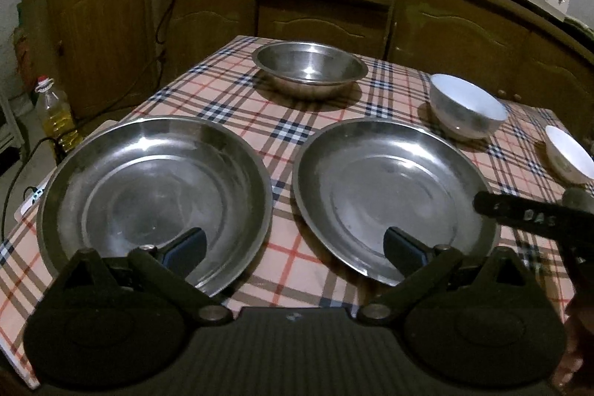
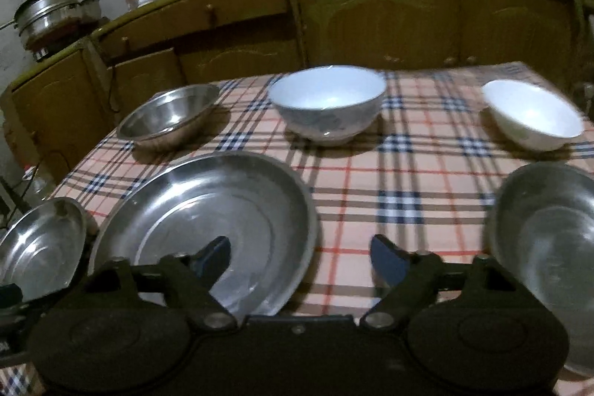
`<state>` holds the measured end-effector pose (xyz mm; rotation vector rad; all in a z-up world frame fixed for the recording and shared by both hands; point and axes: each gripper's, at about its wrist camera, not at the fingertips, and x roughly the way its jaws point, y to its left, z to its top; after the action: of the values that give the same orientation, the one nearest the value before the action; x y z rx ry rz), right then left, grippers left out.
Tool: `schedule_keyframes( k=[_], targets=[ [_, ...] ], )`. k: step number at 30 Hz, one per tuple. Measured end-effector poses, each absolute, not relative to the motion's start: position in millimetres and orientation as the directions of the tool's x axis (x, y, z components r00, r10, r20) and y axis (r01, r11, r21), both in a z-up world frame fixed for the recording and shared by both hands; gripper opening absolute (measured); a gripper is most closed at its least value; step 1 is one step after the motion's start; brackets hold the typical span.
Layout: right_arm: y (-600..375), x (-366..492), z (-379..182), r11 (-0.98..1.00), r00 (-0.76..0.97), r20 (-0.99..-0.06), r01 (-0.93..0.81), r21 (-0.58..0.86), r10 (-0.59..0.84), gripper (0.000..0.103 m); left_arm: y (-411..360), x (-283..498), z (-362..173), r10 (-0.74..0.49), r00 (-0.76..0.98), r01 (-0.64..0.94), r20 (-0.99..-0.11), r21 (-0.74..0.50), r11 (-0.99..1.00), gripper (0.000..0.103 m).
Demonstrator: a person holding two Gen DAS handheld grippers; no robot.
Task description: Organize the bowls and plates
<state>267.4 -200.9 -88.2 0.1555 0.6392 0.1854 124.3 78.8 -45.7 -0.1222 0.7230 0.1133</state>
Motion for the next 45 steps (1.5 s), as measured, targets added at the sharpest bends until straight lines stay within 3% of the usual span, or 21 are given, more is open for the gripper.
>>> schedule_keyframes(
  k=[1,3,4,6,9,17,24,26,28,30,45],
  targets=[
    [-199,271,-91,0.97,0.779,-0.585,-0.128,0.207,0.227,0.078,80,127,-46,0.058,0.744,-0.145,-0.666,-0.076,0.986,0.103],
    [-198,275,-95,0.964,0.763,-0.596,-0.138,0.229,0.251,0.046,80,129,-46,0.058,0.747,-0.145,-0.663,-0.076,0.987,0.103],
    [-198,276,-98,0.96,0.754,-0.602,-0.143,0.241,0.263,0.043,80,131,-46,0.063,0.747,-0.146,-0.662,-0.07,0.987,0.103],
    [-201,276,-103,0.959,0.747,-0.611,-0.135,0.247,0.263,0.018,79,134,-48,0.07,0.746,-0.145,-0.662,-0.059,0.988,0.103],
    [-211,274,-106,0.951,0.745,-0.605,-0.135,0.278,0.282,0.017,79,139,-50,0.073,0.742,-0.147,-0.666,-0.055,0.988,0.103],
    [-249,242,-105,0.972,0.757,-0.614,-0.127,0.198,0.224,0.017,67,150,-51,0.046,0.743,-0.099,-0.667,-0.041,0.994,0.103],
    [-275,214,-105,0.98,0.761,-0.62,-0.104,0.172,0.19,0.017,36,163,-61,-0.02,0.707,0.007,-0.707,-0.021,1.0,0.084],
    [-279,208,-106,0.979,0.762,-0.619,-0.101,0.176,0.19,0.017,28,166,-64,-0.033,0.692,0.035,-0.721,-0.012,0.999,0.071],
    [-280,202,-106,0.979,0.764,-0.617,-0.098,0.178,0.189,0.018,20,168,-69,-0.061,0.665,0.073,-0.744,-0.017,0.997,0.042],
    [-281,199,-103,0.978,0.768,-0.612,-0.099,0.181,0.191,0.018,15,167,-73,-0.086,0.64,0.106,-0.763,-0.023,0.994,0.03],
    [-295,137,-73,0.979,0.822,-0.545,-0.069,0.192,0.165,0.019,-3,112,-31,-0.087,0.709,0.135,-0.7,0.014,0.991,0.026]
  ],
)
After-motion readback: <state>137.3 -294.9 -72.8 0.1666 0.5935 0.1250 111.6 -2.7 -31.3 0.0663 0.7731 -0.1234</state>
